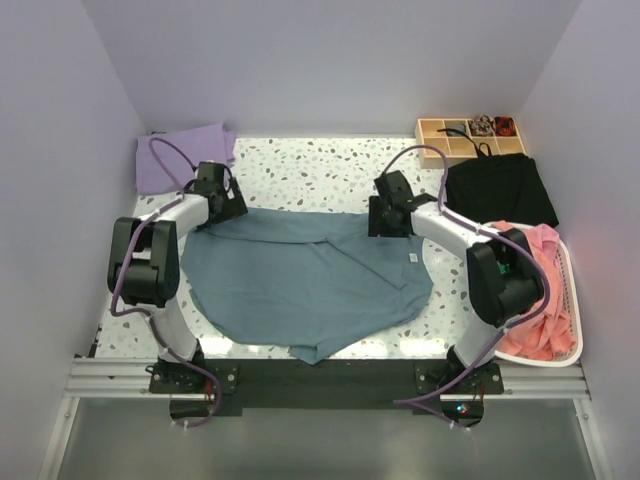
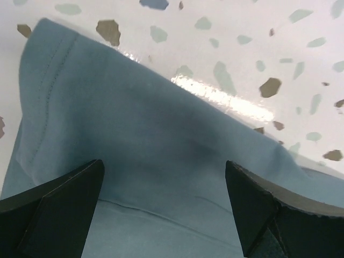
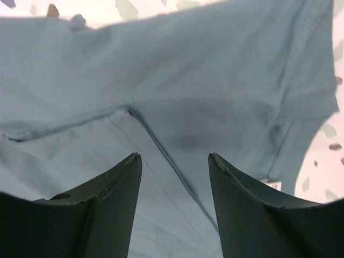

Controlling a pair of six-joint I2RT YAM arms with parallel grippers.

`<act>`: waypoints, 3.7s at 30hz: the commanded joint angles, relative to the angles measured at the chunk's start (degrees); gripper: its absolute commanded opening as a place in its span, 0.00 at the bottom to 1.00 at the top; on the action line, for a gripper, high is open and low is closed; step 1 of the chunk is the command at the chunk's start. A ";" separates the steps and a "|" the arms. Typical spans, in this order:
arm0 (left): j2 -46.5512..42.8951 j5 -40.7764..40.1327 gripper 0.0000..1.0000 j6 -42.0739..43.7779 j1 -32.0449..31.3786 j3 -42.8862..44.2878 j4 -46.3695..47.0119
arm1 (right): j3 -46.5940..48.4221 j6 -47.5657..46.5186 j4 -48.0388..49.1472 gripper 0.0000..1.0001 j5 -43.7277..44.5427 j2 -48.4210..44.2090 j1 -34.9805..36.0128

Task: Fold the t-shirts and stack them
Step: Fold the flattened tshirt in 1/3 of the way

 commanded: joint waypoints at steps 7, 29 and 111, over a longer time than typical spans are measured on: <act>4.84 -8.35 1.00 0.55 0.34 -0.10 0.26 | 5.63 -0.74 3.05 0.56 1.37 8.06 -5.43; 0.63 -13.83 1.00 -0.24 0.25 0.51 -2.12 | 6.44 -5.22 8.21 0.60 -11.06 6.43 -14.23; -4.21 -5.19 1.00 -0.33 -3.09 -0.28 -2.99 | -3.78 -0.12 -7.24 0.41 -26.14 -10.56 9.85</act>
